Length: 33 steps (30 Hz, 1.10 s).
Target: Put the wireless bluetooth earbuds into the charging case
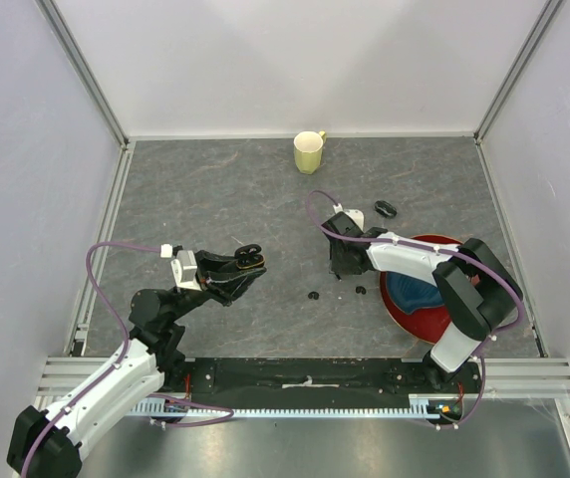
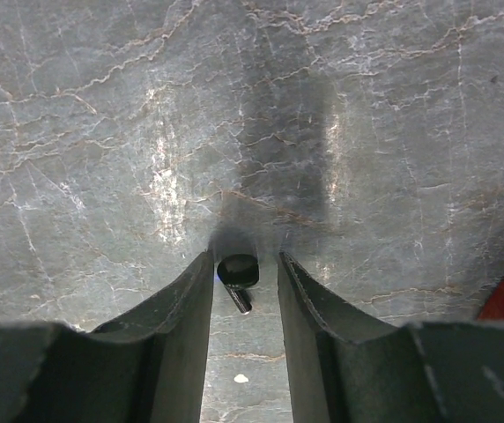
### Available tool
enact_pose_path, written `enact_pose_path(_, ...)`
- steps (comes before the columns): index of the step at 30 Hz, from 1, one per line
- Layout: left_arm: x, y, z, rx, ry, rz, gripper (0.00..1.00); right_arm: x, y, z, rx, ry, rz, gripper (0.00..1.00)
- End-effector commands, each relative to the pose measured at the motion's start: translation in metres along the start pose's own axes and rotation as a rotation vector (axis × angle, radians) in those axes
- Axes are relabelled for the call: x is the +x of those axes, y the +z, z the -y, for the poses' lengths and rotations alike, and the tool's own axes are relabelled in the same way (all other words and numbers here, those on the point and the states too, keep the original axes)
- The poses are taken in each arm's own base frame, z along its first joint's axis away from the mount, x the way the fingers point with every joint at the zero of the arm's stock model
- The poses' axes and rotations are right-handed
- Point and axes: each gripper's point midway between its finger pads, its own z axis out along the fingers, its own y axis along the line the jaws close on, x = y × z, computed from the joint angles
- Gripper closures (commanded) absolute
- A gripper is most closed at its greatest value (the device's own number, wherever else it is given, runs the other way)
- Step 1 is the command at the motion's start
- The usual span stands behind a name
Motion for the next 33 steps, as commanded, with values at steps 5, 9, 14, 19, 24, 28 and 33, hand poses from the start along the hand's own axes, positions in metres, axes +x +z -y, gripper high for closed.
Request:
enact_pose_path(5, -0.008, 0.001, -0.003, -0.011, 0.041, 0.033, 0.98, 0.004, 0.003, 0.000, -0.011, -0.102, -0.033, 0.60)
enact_pose_path(9, -0.008, 0.001, -0.003, -0.013, 0.039, 0.031, 0.98, 0.007, 0.004, -0.002, -0.023, -0.102, -0.042, 0.62)
enact_pose_path(14, -0.006, 0.001, -0.003, -0.013, 0.038, 0.028, 0.98, 0.009, 0.005, -0.006, -0.042, -0.100, -0.052, 0.65)
enact_pose_path(19, -0.006, 0.001, -0.004, -0.017, 0.038, 0.027, 0.98, 0.010, 0.006, -0.006, -0.042, -0.099, -0.056, 0.67)
enact_pose_path(24, -0.006, 0.001, -0.004, -0.018, 0.041, 0.028, 0.98, 0.013, 0.008, -0.003, -0.022, -0.038, -0.060, 0.73)
enact_pose_path(28, -0.006, 0.001, -0.004, -0.018, 0.038, 0.028, 0.98, 0.018, 0.010, 0.003, 0.013, 0.038, -0.059, 0.78)
enact_pose_path(33, -0.006, 0.000, -0.005, -0.022, 0.039, 0.029, 0.98, 0.022, 0.010, 0.011, 0.050, 0.144, -0.034, 0.75)
